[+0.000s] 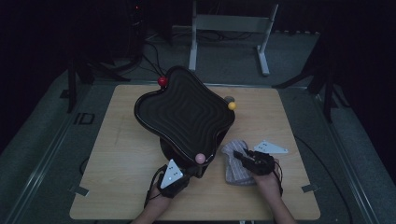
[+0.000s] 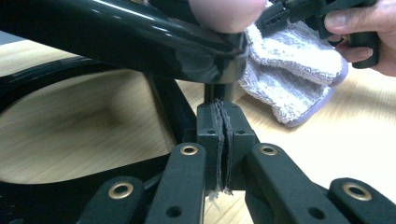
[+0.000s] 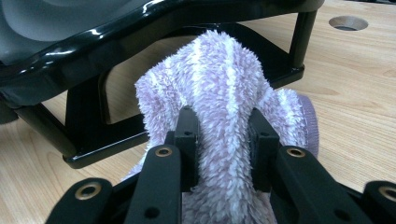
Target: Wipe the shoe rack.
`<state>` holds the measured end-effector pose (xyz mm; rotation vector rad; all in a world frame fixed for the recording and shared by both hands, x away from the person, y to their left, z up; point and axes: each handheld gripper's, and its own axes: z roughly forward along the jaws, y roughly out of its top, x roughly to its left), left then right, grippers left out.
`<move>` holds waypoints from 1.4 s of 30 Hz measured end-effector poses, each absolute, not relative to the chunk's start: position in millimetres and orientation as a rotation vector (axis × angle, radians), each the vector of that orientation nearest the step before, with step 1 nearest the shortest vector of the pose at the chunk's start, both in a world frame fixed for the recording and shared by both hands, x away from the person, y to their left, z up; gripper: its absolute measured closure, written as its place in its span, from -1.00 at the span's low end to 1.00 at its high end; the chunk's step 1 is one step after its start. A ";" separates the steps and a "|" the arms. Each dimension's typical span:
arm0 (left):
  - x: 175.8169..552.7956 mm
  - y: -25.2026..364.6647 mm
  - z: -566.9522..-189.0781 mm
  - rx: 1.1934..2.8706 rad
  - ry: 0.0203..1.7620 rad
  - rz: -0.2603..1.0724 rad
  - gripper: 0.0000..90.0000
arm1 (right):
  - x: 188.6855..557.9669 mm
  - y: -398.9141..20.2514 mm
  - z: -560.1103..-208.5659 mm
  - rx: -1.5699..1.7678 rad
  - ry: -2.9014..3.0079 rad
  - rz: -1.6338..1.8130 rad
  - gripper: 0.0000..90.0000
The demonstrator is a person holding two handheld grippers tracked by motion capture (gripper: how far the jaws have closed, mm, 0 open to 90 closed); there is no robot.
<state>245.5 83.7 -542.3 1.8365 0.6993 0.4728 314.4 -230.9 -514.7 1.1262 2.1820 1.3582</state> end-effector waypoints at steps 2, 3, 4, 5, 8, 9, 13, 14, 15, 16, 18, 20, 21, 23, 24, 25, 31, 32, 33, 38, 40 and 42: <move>247.1 79.3 -542.6 1.833 0.698 0.479 0.94 | 314.5 -232.0 -514.4 1.132 2.177 1.363 0.58; 248.4 77.5 -542.6 1.836 0.697 0.482 0.94 | 314.4 -232.3 -514.3 1.133 2.177 1.361 0.58; 249.9 75.5 -542.9 1.832 0.701 0.485 0.92 | 314.5 -232.8 -514.2 1.131 2.176 1.360 0.58; 251.6 73.3 -543.2 1.831 0.700 0.485 0.91 | 314.5 -233.4 -514.2 1.133 2.175 1.361 0.58; 255.0 67.7 -543.5 1.825 0.704 0.487 0.88 | 314.8 -235.2 -514.6 1.140 2.169 1.361 0.58; 255.0 67.7 -543.5 1.825 0.704 0.487 0.88 | 314.8 -235.2 -514.6 1.140 2.169 1.361 0.58; 262.2 56.2 -542.6 1.824 0.697 0.501 0.88 | 315.1 -237.4 -515.2 1.150 2.166 1.365 0.58; 264.1 53.8 -542.0 1.828 0.695 0.500 0.88 | 315.2 -237.7 -515.2 1.148 2.166 1.363 0.58; 266.0 51.2 -541.6 1.827 0.693 0.502 0.88 | 315.4 -238.3 -515.0 1.148 2.164 1.363 0.58; 267.7 48.5 -541.3 1.821 0.694 0.503 0.88 | 315.6 -239.3 -514.9 1.153 2.161 1.365 0.58; 271.3 43.3 -540.6 1.824 0.693 0.505 0.88 | 315.7 -241.4 -514.9 1.159 2.155 1.364 0.58; 275.3 38.6 -540.5 1.823 0.689 0.501 0.88 | 315.8 -244.1 -515.4 1.167 2.151 1.362 0.58; 277.1 36.5 -540.4 1.822 0.690 0.502 0.87 | 315.8 -245.8 -515.5 1.170 2.147 1.361 0.58; 280.4 32.3 -539.9 1.826 0.689 0.508 0.87 | 316.1 -248.6 -515.3 1.183 2.136 1.365 0.58; 282.1 30.4 -539.7 1.826 0.685 0.508 0.86 | 316.3 -249.4 -515.1 1.184 2.132 1.368 0.58; 283.6 28.4 -539.6 1.825 0.682 0.510 0.85 | 316.5 -250.0 -514.9 1.187 2.130 1.367 0.58; 291.9 16.9 -541.0 1.817 0.679 0.483 0.85 | 316.6 -250.6 -514.6 1.185 2.128 1.364 0.58; 292.8 15.0 -541.9 1.821 0.677 0.478 0.85 | 316.8 -250.6 -514.5 1.185 2.126 1.364 0.58; 292.4 13.7 -542.7 1.823 0.678 0.479 0.85 | 316.8 -250.8 -514.5 1.186 2.124 1.364 0.58; 279.4 23.1 -543.7 1.839 0.662 0.472 0.80 | 317.4 -252.5 -514.7 1.192 2.122 1.366 0.58; 274.6 36.4 -542.0 1.826 0.670 0.477 0.80 | 317.4 -252.8 -515.2 1.193 2.122 1.365 0.58; 272.1 53.5 -539.7 1.811 0.689 0.495 0.71 | 317.4 -252.3 -515.3 1.191 2.126 1.363 0.58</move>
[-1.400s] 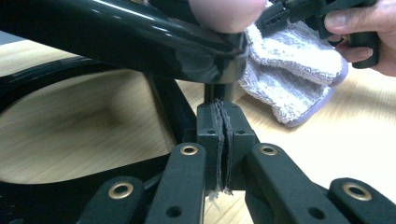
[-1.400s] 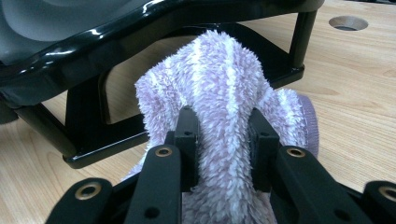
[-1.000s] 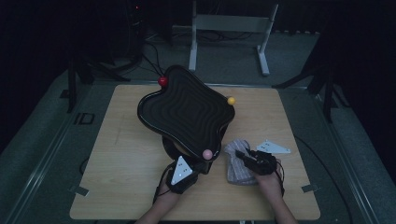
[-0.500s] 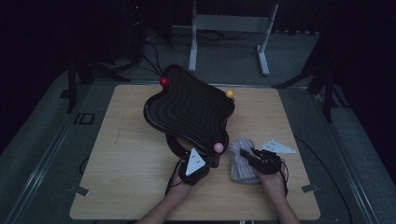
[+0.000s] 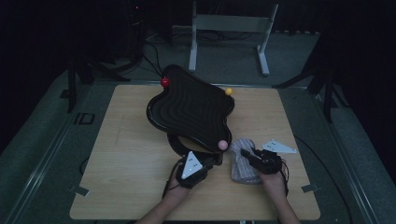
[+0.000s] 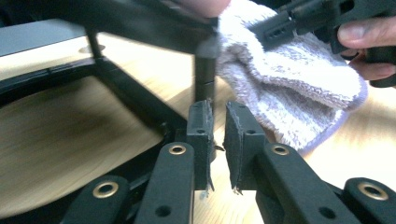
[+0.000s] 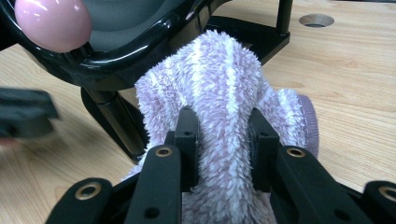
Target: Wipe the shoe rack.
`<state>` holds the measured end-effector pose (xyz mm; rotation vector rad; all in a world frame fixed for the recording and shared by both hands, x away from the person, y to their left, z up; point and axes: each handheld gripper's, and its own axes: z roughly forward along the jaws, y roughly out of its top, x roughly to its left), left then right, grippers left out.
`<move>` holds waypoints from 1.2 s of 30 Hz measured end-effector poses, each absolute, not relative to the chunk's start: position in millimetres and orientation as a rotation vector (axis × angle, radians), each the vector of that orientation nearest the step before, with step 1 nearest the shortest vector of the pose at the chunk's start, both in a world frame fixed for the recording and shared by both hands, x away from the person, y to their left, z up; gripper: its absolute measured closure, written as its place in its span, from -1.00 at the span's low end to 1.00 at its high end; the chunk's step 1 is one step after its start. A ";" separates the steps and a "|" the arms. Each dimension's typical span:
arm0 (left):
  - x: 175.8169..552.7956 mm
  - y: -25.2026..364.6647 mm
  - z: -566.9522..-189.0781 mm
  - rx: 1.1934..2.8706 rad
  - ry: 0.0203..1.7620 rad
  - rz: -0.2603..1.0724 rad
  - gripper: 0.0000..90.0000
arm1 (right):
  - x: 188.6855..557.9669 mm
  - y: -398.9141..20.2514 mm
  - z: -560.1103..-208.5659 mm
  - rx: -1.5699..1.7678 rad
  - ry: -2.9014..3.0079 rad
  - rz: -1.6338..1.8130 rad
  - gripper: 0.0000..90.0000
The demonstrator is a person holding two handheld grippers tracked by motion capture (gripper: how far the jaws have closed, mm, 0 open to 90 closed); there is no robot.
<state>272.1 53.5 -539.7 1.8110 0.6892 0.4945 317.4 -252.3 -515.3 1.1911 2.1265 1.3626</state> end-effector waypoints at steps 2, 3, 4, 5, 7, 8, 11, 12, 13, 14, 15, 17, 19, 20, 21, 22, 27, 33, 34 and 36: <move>273.0 71.8 -538.0 1.796 0.730 0.506 0.62 | 317.1 -251.3 -514.8 1.190 2.125 1.365 0.58; 274.7 80.7 -537.4 1.784 0.761 0.514 0.58 | 316.7 -250.7 -514.7 1.190 2.124 1.364 0.58; 276.9 89.4 -536.9 1.775 0.790 0.520 0.54 | 316.4 -250.0 -514.8 1.191 2.126 1.363 0.58; 279.0 97.2 -536.8 1.762 0.815 0.524 0.52 | 316.5 -249.3 -515.0 1.188 2.129 1.362 0.58; 284.5 110.7 -536.7 1.743 0.857 0.551 0.49 | 316.7 -248.5 -515.0 1.189 2.129 1.359 0.58; 288.0 117.1 -536.2 1.742 0.867 0.572 0.48 | 316.6 -248.5 -514.9 1.190 2.129 1.360 0.58; 303.6 136.5 -534.7 1.705 0.921 0.613 0.40 | 316.8 -249.2 -515.4 1.193 2.127 1.360 0.58; 310.0 142.5 -534.5 1.694 0.941 0.623 0.39 | 317.0 -249.5 -515.5 1.196 2.125 1.360 0.58; 316.8 148.3 -534.6 1.680 0.957 0.623 0.36 | 317.0 -249.9 -515.6 1.197 2.124 1.359 0.58; 323.3 153.3 -534.7 1.674 0.972 0.645 0.35 | 317.0 -250.2 -515.8 1.199 2.125 1.360 0.58; 329.9 157.9 -534.8 1.674 0.984 0.663 0.32 | 317.0 -250.2 -516.2 1.200 2.125 1.359 0.58; 344.8 166.2 -536.4 1.670 1.023 0.660 0.29 | 317.5 -250.4 -516.7 1.197 2.128 1.356 0.58; 359.6 172.7 -538.9 1.664 1.051 0.639 0.24 | 317.8 -250.8 -516.7 1.200 2.126 1.357 0.58; 366.8 174.5 -539.8 1.668 1.059 0.610 0.24 | 317.8 -251.1 -516.9 1.201 2.127 1.357 0.58; 372.8 174.2 -540.8 1.682 1.063 0.628 0.23 | 317.9 -251.3 -517.2 1.199 2.128 1.355 0.58; 379.3 174.4 -542.3 1.696 1.067 0.633 0.19 | 318.2 -251.5 -517.5 1.199 2.129 1.353 0.58; 404.9 174.7 -552.0 1.672 1.122 0.626 0.19 | 318.6 -252.2 -518.4 1.200 2.129 1.352 0.58; 423.2 165.4 -550.9 1.651 1.122 0.622 0.25 | 318.9 -253.4 -519.3 1.208 2.130 1.357 0.58; 425.9 164.7 -550.4 1.645 1.127 0.609 0.30 | 319.2 -253.5 -519.4 1.208 2.131 1.356 0.58; 429.8 162.8 -550.6 1.649 1.136 0.623 0.39 | 319.3 -253.9 -519.6 1.208 2.129 1.359 0.58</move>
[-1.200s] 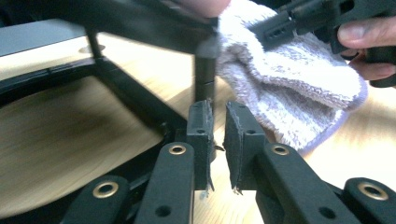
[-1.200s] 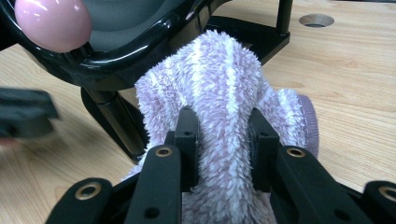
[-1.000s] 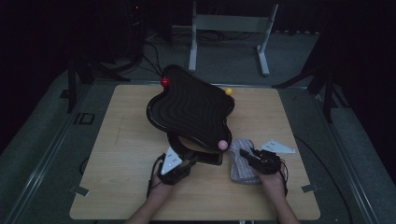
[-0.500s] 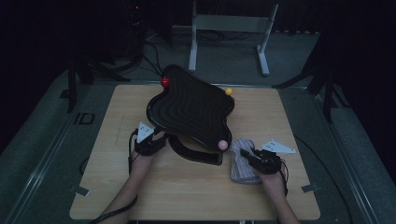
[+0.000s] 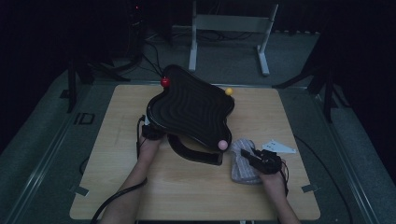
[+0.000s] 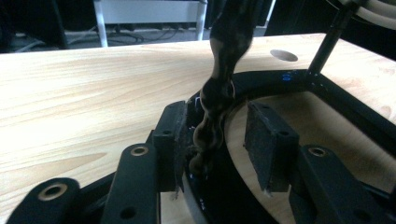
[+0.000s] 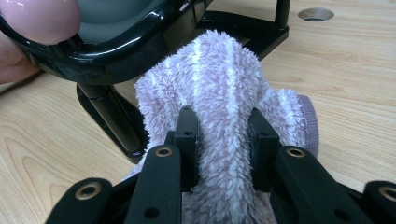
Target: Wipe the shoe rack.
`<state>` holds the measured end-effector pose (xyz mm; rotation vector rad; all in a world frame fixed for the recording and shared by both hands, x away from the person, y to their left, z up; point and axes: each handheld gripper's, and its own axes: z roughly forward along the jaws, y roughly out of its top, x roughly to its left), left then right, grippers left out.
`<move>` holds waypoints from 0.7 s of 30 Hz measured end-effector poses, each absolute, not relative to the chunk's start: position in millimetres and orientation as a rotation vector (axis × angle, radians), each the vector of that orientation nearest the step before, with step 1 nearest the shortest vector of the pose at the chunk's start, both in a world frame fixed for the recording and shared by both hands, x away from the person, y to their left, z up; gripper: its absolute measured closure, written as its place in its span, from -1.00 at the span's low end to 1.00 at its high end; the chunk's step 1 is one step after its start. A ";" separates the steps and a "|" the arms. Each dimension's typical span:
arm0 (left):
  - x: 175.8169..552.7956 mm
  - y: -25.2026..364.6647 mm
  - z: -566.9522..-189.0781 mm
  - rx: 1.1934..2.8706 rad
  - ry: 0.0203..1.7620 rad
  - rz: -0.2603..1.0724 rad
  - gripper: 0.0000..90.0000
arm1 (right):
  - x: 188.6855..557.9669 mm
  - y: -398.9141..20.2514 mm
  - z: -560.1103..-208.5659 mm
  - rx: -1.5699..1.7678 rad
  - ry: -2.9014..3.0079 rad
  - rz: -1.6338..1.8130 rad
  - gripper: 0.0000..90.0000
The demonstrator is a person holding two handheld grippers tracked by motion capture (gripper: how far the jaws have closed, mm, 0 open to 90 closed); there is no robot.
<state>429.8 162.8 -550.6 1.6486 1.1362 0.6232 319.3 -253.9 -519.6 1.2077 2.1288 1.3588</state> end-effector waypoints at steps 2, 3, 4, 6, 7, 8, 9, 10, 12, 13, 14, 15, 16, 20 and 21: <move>433.1 162.7 -553.0 1.642 1.159 0.619 0.53 | 319.3 -254.0 -520.0 1.206 2.131 1.357 0.58; 433.7 162.4 -554.0 1.638 1.157 0.602 0.56 | 319.5 -254.0 -520.0 1.210 2.132 1.358 0.58; 432.8 160.5 -553.7 1.654 1.152 0.630 0.62 | 319.7 -254.1 -520.0 1.210 2.131 1.359 0.58; 432.0 160.4 -552.8 1.667 1.154 0.634 0.65 | 319.4 -254.3 -519.9 1.207 2.130 1.359 0.58; 431.3 160.7 -552.5 1.672 1.150 0.636 0.65 | 319.2 -254.4 -520.1 1.206 2.132 1.357 0.58; 430.0 160.4 -552.0 1.679 1.145 0.646 0.66 | 319.5 -254.5 -520.3 1.206 2.133 1.354 0.58; 428.5 160.9 -551.9 1.679 1.145 0.644 0.66 | 319.8 -254.7 -520.2 1.209 2.132 1.354 0.58; 426.6 161.6 -552.2 1.675 1.146 0.640 0.66 | 320.0 -255.0 -520.1 1.208 2.130 1.353 0.58; 422.5 163.1 -552.5 1.677 1.142 0.637 0.66 | 319.7 -255.5 -519.9 1.211 2.128 1.356 0.58; 420.4 163.8 -552.7 1.673 1.142 0.634 0.66 | 319.7 -255.7 -520.0 1.211 2.129 1.353 0.58; 417.9 164.4 -552.9 1.674 1.138 0.636 0.66 | 320.2 -256.0 -520.2 1.210 2.129 1.351 0.58; 415.3 165.2 -553.3 1.671 1.138 0.634 0.66 | 320.5 -256.1 -520.3 1.211 2.129 1.351 0.58; 412.3 165.3 -553.8 1.662 1.142 0.636 0.66 | 320.6 -256.1 -520.3 1.210 2.131 1.349 0.58; 402.6 168.8 -555.0 1.665 1.123 0.632 0.65 | 321.8 -256.0 -520.1 1.198 2.139 1.338 0.58; 400.7 169.2 -554.6 1.666 1.125 0.624 0.65 | 321.9 -257.0 -520.3 1.202 2.137 1.336 0.58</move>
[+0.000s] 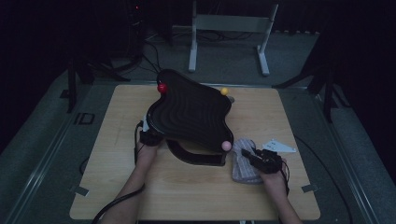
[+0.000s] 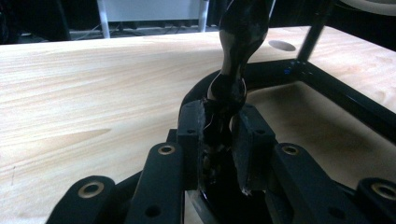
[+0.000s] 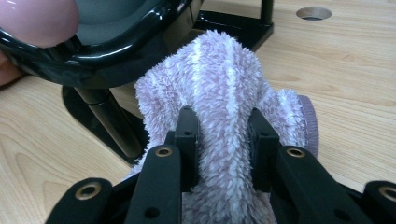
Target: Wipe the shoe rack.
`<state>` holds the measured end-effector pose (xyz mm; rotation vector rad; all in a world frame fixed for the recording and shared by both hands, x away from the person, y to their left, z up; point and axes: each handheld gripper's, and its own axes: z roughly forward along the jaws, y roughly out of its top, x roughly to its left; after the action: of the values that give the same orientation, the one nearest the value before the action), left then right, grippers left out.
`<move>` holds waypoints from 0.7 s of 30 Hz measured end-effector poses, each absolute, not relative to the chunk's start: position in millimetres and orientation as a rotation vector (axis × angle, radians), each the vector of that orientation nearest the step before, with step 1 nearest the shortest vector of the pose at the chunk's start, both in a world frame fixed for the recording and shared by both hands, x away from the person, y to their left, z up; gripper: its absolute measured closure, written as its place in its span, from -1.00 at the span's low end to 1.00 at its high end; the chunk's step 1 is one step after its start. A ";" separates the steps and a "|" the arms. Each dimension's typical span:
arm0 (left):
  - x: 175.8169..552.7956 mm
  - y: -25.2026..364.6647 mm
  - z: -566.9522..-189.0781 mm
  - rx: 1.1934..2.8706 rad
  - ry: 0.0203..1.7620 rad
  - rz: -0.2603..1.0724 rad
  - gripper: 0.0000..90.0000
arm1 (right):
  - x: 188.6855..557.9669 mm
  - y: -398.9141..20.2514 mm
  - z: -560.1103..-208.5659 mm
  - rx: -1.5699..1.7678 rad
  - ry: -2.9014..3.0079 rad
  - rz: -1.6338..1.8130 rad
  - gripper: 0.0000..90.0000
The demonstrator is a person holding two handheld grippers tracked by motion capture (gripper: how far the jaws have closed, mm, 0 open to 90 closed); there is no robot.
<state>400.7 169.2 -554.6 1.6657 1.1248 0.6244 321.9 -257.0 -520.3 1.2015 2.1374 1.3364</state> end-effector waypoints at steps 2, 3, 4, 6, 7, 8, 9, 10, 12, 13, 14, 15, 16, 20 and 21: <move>397.3 171.1 -553.1 1.686 1.111 0.614 0.65 | 322.1 -259.4 -521.1 1.214 2.133 1.343 0.58; 395.9 172.7 -552.3 1.697 1.102 0.599 0.65 | 322.1 -259.8 -521.2 1.213 2.135 1.340 0.58; 394.2 174.3 -552.0 1.702 1.095 0.584 0.65 | 321.9 -260.3 -521.3 1.206 2.139 1.329 0.58; 389.4 176.2 -551.4 1.721 1.075 0.579 0.65 | 321.3 -262.9 -521.8 1.210 2.135 1.326 0.58; 386.8 177.1 -551.5 1.723 1.067 0.576 0.65 | 321.1 -264.3 -522.1 1.219 2.132 1.328 0.58; 383.9 177.8 -551.4 1.730 1.061 0.576 0.65 | 321.1 -265.3 -522.2 1.224 2.127 1.331 0.58; 381.0 178.1 -551.4 1.733 1.057 0.575 0.65 | 321.4 -266.2 -521.9 1.225 2.123 1.334 0.58; 378.0 178.1 -551.5 1.732 1.055 0.576 0.65 | 321.6 -266.6 -521.2 1.226 2.120 1.338 0.58; 372.0 178.3 -551.6 1.735 1.051 0.577 0.65 | 321.1 -266.8 -519.9 1.228 2.110 1.344 0.58; 369.2 178.7 -551.9 1.730 1.051 0.572 0.65 | 320.5 -266.7 -519.6 1.226 2.110 1.345 0.58; 366.4 179.0 -552.6 1.726 1.048 0.572 0.65 | 319.9 -266.2 -519.5 1.224 2.111 1.343 0.58; 363.4 178.9 -553.2 1.721 1.047 0.573 0.65 | 319.6 -265.9 -519.4 1.221 2.112 1.337 0.58; 360.6 179.1 -553.5 1.719 1.045 0.570 0.65 | 319.5 -266.1 -519.2 1.221 2.110 1.336 0.58; 347.9 180.4 -554.0 1.725 1.026 0.562 0.65 | 319.2 -267.9 -518.3 1.229 2.099 1.338 0.58; 344.0 180.3 -554.0 1.733 1.016 0.567 0.65 | 319.2 -268.4 -518.0 1.231 2.097 1.338 0.58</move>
<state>344.0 180.3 -554.0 1.7331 1.0156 0.5673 319.2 -268.4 -518.0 1.2312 2.0966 1.3385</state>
